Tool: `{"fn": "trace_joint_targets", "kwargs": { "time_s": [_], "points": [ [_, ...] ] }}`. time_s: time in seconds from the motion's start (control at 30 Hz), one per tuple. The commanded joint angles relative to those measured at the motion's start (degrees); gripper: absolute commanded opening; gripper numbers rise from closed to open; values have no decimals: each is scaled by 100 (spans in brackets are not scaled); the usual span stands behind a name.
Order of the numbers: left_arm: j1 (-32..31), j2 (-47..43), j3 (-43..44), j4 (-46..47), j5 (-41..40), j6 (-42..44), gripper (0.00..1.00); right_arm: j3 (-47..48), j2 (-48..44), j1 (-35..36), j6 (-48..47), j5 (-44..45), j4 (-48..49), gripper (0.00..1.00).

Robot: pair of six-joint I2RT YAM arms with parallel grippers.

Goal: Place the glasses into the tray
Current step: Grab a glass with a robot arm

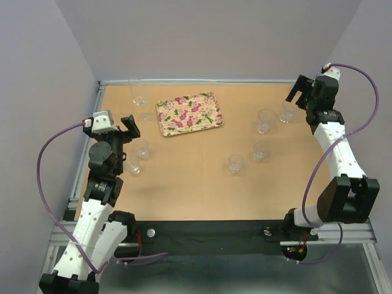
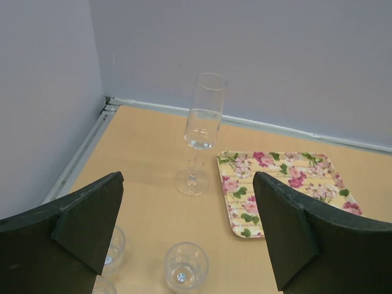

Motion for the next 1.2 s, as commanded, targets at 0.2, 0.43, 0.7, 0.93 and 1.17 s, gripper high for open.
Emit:
{"fn": "trace_joint_targets", "kwargs": {
  "time_s": [0.2, 0.43, 0.7, 0.93, 1.17],
  "points": [
    [-7, -37, 25, 336, 32, 118, 99, 863, 840, -24, -2289, 305, 320, 100],
    [-7, -11, 16, 345, 67, 144, 99, 1390, 1596, -24, -2927, 480, 391, 100],
    [-7, 60, 16, 354, 94, 171, 98, 2163, 2430, -24, -2681, 823, 128, 100],
    [-7, 112, 7, 362, 129, 188, 98, 3894, 3826, -331, -1690, 243, -794, 100],
    [-7, 218, 24, 371, 181, 180, 97, 4686, 4540, -436, -1224, 32, -874, 100]
  ]
}}
